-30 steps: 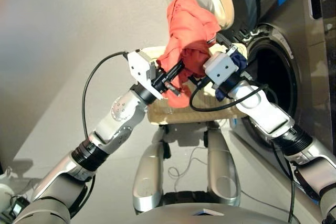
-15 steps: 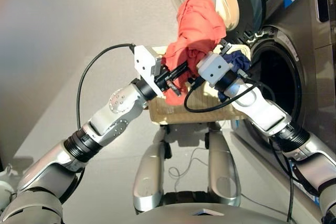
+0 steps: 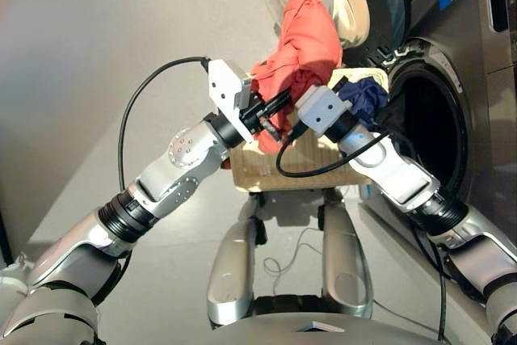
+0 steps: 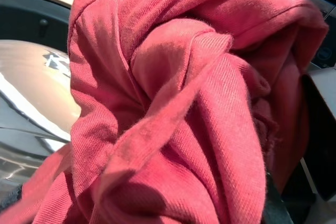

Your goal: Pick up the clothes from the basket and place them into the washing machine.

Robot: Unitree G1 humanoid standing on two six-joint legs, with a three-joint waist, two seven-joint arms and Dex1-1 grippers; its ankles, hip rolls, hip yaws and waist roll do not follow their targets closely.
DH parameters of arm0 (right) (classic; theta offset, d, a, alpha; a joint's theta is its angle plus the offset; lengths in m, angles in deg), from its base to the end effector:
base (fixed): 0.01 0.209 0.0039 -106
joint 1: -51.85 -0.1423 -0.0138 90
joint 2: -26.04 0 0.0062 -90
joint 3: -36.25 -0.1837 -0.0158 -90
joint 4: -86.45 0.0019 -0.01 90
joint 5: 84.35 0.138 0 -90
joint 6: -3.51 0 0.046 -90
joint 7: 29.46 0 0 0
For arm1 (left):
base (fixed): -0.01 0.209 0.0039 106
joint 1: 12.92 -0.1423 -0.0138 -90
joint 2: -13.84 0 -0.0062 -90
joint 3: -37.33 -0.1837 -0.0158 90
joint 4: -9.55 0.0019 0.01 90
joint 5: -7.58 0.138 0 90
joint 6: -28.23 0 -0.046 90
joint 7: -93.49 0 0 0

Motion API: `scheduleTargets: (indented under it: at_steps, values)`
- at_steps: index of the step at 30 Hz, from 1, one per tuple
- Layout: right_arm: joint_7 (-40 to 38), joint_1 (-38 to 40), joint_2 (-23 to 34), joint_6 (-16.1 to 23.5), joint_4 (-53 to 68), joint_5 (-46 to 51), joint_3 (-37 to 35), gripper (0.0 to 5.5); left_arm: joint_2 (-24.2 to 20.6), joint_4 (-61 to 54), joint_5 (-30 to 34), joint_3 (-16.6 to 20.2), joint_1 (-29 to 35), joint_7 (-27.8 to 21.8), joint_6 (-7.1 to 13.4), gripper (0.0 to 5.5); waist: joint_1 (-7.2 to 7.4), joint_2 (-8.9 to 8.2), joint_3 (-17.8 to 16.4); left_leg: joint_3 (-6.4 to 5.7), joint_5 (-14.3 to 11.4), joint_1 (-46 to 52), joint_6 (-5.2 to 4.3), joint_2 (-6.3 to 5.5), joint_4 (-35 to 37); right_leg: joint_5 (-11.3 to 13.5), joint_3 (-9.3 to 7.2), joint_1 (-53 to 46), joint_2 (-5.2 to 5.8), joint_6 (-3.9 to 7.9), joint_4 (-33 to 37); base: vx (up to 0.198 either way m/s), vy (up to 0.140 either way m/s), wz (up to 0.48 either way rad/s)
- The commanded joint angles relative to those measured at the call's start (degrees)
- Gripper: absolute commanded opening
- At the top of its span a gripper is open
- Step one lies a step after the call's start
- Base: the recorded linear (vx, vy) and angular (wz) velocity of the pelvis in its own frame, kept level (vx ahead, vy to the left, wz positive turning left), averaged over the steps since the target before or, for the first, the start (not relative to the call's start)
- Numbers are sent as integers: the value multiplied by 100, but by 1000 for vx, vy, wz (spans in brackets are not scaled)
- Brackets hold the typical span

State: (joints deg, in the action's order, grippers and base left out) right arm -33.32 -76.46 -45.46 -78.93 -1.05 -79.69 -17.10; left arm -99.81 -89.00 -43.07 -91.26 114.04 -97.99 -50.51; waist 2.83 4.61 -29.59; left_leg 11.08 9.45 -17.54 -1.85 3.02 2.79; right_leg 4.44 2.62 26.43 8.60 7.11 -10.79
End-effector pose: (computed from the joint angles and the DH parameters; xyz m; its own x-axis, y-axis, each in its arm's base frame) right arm 0.2666 -0.1103 0.1657 0.6590 0.6705 0.3407 -0.3164 0.6581 -0.6832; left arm 0.2551 0.1205 0.1730 0.4829 -0.7999 0.3564 0.8194 0.5563 0.1384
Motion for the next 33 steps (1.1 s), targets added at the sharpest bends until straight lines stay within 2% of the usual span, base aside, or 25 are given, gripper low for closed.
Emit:
scheduleTargets:
  at_steps: [1,13,16,17,20,25,30,33]
  values:
    - [-216,-747,-668,744,590,-165,-239,0,149,-170,29,-437,-197,-235,123,550,-58,-262,324,53,-44,247,-495,-46,172,632,122,-274,281,603,799,0,0,0]
    - [-476,-626,-751,949,259,-166,-347,0,257,-164,59,-344,-338,-255,235,550,-133,-187,337,13,-28,240,-504,-56,152,624,88,-299,316,599,790,0,0,0]
    - [-749,-284,-1066,1091,-91,35,-571,0,469,-184,113,-119,-477,-116,398,550,-173,-135,325,-10,-23,227,-500,-69,150,610,72,-306,329,600,790,0,0,0]
    - [-751,-282,-1067,1093,-92,33,-568,0,470,-186,115,-117,-483,-115,397,550,-170,-134,328,-11,-23,226,-500,-68,150,609,70,-306,329,600,790,0,0,0]
    - [-949,-111,-1030,1108,-324,-268,-643,0,750,-140,240,113,-627,52,533,550,-203,-120,327,-29,-28,220,-497,-70,146,587,40,-316,339,599,777,0,0,0]
    - [-1465,310,-1186,1236,-881,-290,-1059,0,1497,42,356,399,-877,408,762,550,-228,-108,316,-79,-43,204,-483,-77,123,562,18,-309,360,597,759,0,0,0]
    - [-1868,603,-1161,1348,-1600,-349,-1326,0,1950,97,828,523,-847,743,993,550,-221,-130,314,-122,-104,160,-475,-65,-8,526,-28,-337,372,586,734,0,0,0]
    - [-2021,826,-1182,1414,-1990,-231,-1536,0,2078,128,1048,565,-833,884,1104,550,-205,-158,315,-147,-126,135,-474,-63,-59,503,-38,-350,369,575,720,0,0,0]
